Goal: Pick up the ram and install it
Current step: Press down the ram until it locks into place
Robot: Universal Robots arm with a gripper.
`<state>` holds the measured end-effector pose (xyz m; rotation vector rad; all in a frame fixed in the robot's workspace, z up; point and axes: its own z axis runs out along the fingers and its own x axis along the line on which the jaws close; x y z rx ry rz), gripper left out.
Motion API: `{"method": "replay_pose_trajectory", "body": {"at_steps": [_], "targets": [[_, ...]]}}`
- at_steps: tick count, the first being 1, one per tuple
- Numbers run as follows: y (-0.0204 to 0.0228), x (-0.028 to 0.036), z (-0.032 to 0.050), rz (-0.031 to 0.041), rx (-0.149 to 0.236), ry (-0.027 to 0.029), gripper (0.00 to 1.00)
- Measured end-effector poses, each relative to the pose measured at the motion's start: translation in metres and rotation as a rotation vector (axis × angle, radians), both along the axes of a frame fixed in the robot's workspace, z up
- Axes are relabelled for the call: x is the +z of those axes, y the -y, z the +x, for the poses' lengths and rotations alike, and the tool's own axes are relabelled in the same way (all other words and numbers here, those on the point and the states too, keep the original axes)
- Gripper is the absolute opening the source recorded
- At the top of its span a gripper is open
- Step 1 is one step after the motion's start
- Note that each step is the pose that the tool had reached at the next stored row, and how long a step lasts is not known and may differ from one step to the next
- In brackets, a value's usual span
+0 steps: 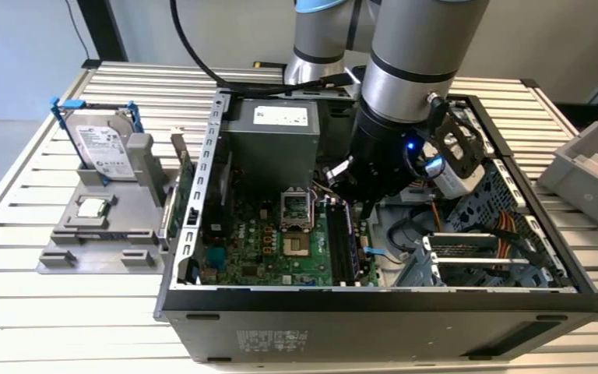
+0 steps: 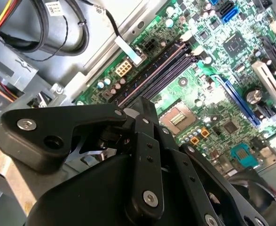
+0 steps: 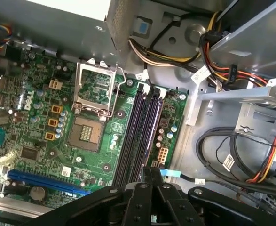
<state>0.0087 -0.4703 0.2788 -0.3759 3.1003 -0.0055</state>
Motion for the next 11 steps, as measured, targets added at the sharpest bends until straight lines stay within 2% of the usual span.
{"method": "replay_pose_trajectory", "body": {"at_steps": [11], "targets": [[0.0000, 0.0001, 0.0001, 0.0008, 0.113, 0.0000, 0.00]]}}
